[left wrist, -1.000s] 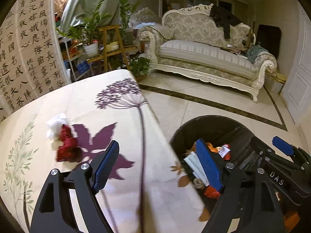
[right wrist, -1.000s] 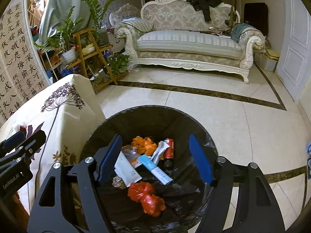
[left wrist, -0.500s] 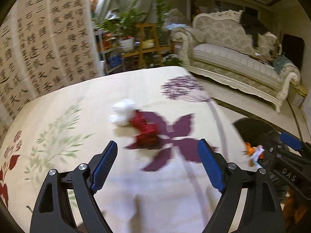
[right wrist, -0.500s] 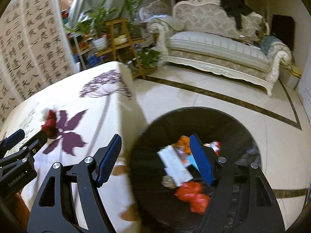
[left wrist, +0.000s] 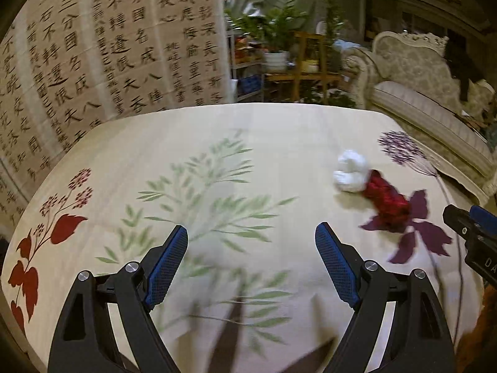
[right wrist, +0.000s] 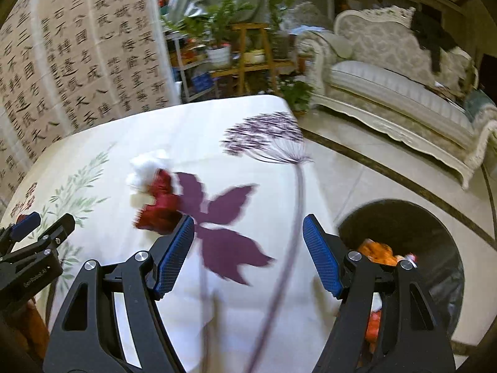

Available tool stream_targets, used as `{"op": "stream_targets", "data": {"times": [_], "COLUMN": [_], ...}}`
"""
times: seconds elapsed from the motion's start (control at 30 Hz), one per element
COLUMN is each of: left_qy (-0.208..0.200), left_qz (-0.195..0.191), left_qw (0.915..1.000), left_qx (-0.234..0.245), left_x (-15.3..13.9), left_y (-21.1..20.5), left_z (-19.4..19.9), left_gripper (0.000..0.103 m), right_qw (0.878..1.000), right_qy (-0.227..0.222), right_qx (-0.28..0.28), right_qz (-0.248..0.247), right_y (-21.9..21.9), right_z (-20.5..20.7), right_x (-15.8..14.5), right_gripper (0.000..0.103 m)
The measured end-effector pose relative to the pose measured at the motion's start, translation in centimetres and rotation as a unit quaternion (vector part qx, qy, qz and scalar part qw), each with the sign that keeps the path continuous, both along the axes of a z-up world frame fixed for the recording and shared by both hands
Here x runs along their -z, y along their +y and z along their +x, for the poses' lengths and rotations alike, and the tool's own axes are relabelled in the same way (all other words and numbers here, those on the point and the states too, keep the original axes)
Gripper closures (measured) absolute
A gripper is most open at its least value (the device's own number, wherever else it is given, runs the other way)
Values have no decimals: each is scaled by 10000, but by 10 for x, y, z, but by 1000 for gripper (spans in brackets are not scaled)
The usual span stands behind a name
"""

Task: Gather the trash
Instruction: 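Grasp the red cloth with the right gripper, then grasp the white tissue with the left gripper while the right gripper holds the cloth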

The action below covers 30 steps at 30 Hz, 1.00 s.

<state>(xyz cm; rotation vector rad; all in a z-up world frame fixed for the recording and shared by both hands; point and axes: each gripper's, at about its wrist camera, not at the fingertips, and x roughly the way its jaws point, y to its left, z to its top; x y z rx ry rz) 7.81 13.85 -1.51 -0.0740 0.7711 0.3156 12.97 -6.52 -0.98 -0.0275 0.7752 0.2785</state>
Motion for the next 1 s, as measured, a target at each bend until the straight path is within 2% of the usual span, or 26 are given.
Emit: {"op": "stream_targets", "data": {"times": [0.17, 0.27, 0.37, 0.43, 0.57, 0.63, 0.67, 0.8, 1.0], "left_qy": [-13, 2, 30, 39, 64, 68, 71, 75, 91], "left_qz": [-26, -36, -63, -79, -124, -133, -135, -178, -204], "left_qw": [9998, 9996, 9994, 9994, 9995, 9996, 9996, 9997, 9997], "left_qx": [-206, -290, -328, -323, -274, -235, -222, -140, 102], "left_x": [1, 2, 4, 5, 7, 8, 8, 8, 8], "left_y": [22, 32, 38, 39, 40, 38, 37, 32, 14], "left_z": [-3, -3, -2, -1, 2, 3, 5, 9, 19], "left_gripper": [21, 21, 21, 21, 21, 21, 21, 21, 21], "right_qw": [9997, 9992, 9986, 9981, 9970, 9965, 9963, 9965, 9987], "right_qy": [109, 202, 264, 319, 466, 527, 549, 514, 365], "right_qx": [-226, -331, -429, -485, -562, -588, -598, -587, -263], "right_qz": [-19, -62, -148, -208, -251, -279, -292, -282, -239], "right_y": [27, 43, 57, 61, 66, 67, 67, 62, 38], "right_z": [9, 18, 23, 24, 27, 28, 29, 27, 32], "right_x": [3, 7, 10, 14, 22, 24, 25, 24, 18], "right_gripper": [34, 41, 43, 49, 54, 71, 75, 79, 80]}}
